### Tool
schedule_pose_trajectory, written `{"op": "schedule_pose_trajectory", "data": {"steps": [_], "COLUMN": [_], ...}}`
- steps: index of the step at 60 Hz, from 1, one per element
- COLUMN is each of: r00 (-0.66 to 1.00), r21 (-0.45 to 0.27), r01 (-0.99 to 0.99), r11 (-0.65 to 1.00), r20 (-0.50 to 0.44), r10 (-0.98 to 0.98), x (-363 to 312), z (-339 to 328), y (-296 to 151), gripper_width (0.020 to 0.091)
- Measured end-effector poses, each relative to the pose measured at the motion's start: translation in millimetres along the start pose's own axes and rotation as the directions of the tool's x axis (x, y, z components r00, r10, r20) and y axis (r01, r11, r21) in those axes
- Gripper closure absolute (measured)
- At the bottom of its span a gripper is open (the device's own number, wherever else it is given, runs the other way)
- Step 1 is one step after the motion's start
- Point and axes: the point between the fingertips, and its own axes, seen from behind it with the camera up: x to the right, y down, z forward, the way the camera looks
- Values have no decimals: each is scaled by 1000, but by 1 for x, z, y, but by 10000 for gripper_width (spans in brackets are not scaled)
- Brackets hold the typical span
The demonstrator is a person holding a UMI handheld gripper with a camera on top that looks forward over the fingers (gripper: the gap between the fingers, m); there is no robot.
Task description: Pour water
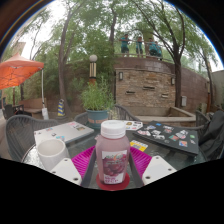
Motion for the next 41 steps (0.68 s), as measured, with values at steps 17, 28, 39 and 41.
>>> {"op": "schedule_pose_trajectory", "data": {"steps": [17,28,39,41], "r00": [999,999,999,999], "r21": [-24,-11,-11,-14], "r01": [10,-12,-40,-49], "r11": [1000,1000,999,999], "r20": [-33,-49,-30,-21], "r10": [-11,11,39,49], "x": [12,20,25,21], "z": [-94,-201,-294,-307], "y": [-7,-4,18,22], "gripper_width": [269,270,270,271]}}
